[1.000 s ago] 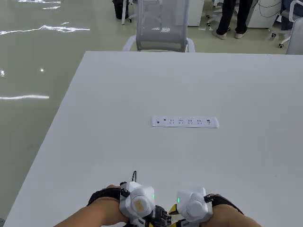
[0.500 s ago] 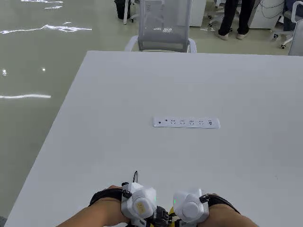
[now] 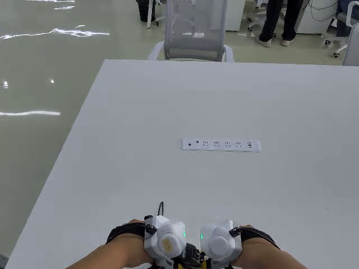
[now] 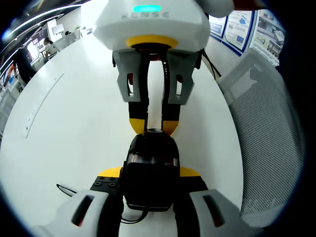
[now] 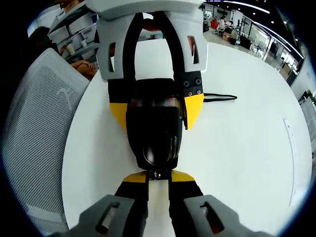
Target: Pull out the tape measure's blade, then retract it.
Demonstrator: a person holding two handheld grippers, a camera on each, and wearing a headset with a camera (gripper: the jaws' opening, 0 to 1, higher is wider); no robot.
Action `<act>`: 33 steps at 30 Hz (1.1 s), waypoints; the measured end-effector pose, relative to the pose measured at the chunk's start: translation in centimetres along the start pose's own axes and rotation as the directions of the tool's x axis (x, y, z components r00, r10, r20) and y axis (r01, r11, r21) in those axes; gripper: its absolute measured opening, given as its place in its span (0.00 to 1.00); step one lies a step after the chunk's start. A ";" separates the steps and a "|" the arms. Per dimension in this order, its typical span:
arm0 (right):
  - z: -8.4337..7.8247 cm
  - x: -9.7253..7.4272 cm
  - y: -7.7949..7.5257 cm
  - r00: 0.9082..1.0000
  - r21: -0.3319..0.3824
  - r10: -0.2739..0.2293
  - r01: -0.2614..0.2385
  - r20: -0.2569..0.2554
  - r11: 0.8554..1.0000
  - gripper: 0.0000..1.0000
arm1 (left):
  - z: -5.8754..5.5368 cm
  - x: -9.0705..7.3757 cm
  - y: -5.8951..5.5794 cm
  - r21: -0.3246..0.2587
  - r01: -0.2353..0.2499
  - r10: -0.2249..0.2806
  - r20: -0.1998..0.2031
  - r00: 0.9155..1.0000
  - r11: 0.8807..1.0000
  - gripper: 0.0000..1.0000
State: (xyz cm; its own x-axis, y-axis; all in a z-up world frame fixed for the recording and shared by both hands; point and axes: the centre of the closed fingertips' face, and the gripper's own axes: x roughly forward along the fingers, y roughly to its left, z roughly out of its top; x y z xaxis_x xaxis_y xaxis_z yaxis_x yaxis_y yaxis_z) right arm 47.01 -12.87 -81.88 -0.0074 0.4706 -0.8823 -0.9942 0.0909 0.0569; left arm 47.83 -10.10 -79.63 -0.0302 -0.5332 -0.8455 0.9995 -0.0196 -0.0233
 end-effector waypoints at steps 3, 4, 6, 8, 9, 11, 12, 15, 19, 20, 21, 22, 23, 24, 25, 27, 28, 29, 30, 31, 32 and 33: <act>0.0 0.0 0.1 1.000 -0.037 0.001 -0.001 -0.004 0.999 0.15 | 0.0 0.0 0.0 -0.003 0.000 0.000 0.002 1.000 1.000 0.35; 0.1 0.1 0.1 1.000 -0.028 -0.001 0.001 -0.009 1.000 0.15 | 0.0 0.0 0.0 -0.003 0.000 0.000 0.002 1.000 1.000 0.35; 0.0 0.1 0.1 1.000 -0.030 -0.006 0.006 -0.014 1.000 0.15 | 0.0 0.0 0.0 0.000 -0.003 0.003 0.002 1.000 1.000 0.35; 0.0 0.0 0.0 1.000 0.017 -0.013 0.013 -0.012 1.000 0.14 | 0.0 0.0 0.0 -0.002 -0.007 0.007 0.004 1.000 1.000 0.35; 0.0 0.0 0.0 1.000 0.009 -0.013 0.014 -0.014 1.000 0.14 | 0.0 0.0 -0.1 -0.003 -0.008 0.008 0.005 1.000 1.000 0.35; 0.0 0.1 0.0 0.999 0.011 -0.019 0.019 -0.026 1.000 0.14 | 0.0 0.0 -0.1 -0.001 -0.010 0.010 0.008 1.000 1.000 0.35; 0.1 0.1 0.0 0.999 0.013 -0.021 0.021 -0.032 1.000 0.13 | 0.0 0.0 -0.1 0.000 -0.010 0.010 0.009 1.000 1.000 0.35; -0.1 0.2 0.0 0.999 0.014 -0.023 0.023 -0.041 1.000 0.13 | 0.0 0.0 -0.1 0.016 0.001 -0.001 0.010 1.000 1.000 0.34; -0.1 0.2 0.5 0.998 -0.001 -0.018 0.018 -0.054 1.000 0.12 | -0.1 0.0 -0.3 0.044 0.008 -0.008 0.004 1.000 0.999 0.34; -0.1 0.2 0.5 0.998 0.000 -0.020 0.020 -0.055 1.000 0.12 | -0.1 0.0 -0.3 0.038 0.008 -0.008 0.003 1.000 0.999 0.34; -0.1 0.1 0.5 0.998 0.005 -0.020 0.021 -0.056 1.000 0.12 | -0.1 0.0 -0.3 0.037 0.008 -0.008 0.003 1.000 0.999 0.35; -0.1 0.1 0.4 0.998 0.007 -0.020 0.020 -0.056 1.000 0.12 | -0.1 0.0 -0.2 0.035 0.008 -0.008 0.002 1.000 0.999 0.35; -0.1 0.1 0.4 0.998 0.012 -0.018 0.018 -0.056 1.000 0.12 | -0.1 0.0 -0.2 0.033 0.007 -0.007 0.000 1.000 0.999 0.34; -0.2 0.1 0.4 0.998 0.017 -0.016 0.017 -0.056 1.000 0.12 | -0.1 0.0 -0.2 0.032 0.005 -0.005 -0.001 1.000 0.999 0.34; -0.2 0.1 0.4 0.998 0.020 -0.014 0.015 -0.056 1.000 0.12 | -0.2 0.0 -0.2 0.030 0.002 -0.002 -0.003 1.000 1.000 0.34; -0.2 0.1 0.4 0.998 0.025 -0.012 0.013 -0.056 1.000 0.12 | -0.2 0.0 -0.2 0.028 0.001 -0.001 -0.004 1.000 1.000 0.34; -0.2 0.1 0.4 0.998 0.024 -0.012 0.013 -0.056 1.000 0.11 | -0.2 0.0 -0.2 0.023 0.000 0.000 -0.004 1.000 1.000 0.34; -0.3 0.1 0.4 0.998 0.022 -0.013 0.014 -0.057 1.000 0.11 | -0.2 0.0 -0.2 0.020 0.000 0.000 -0.005 1.000 1.000 0.34; -0.3 0.1 0.4 0.998 0.021 -0.014 0.015 -0.059 1.000 0.11 | -0.2 0.0 -0.2 0.016 0.001 0.000 -0.006 1.000 1.000 0.34; -0.3 0.0 0.4 0.998 0.025 -0.016 0.018 -0.060 1.000 0.11 | -0.2 0.0 -0.2 0.015 0.001 -0.001 -0.008 1.000 1.000 0.34; -0.3 0.0 0.4 0.998 0.025 -0.017 0.018 -0.061 1.000 0.11 | -0.2 0.0 -0.2 0.013 0.002 -0.002 -0.010 1.000 1.000 0.34; -0.4 0.0 0.4 0.998 0.023 -0.019 0.021 -0.061 1.000 0.11 | -0.2 0.0 -0.1 0.005 0.003 -0.003 -0.011 1.000 1.000 0.34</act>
State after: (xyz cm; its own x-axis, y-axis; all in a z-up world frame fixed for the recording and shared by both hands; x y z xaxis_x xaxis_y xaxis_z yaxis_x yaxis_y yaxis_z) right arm 46.60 -13.15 -82.06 0.0053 0.4147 -0.9100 -0.9915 0.1208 0.0493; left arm 47.73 -9.96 -79.77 -0.0328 -0.5238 -0.8512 0.9994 -0.0251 -0.0230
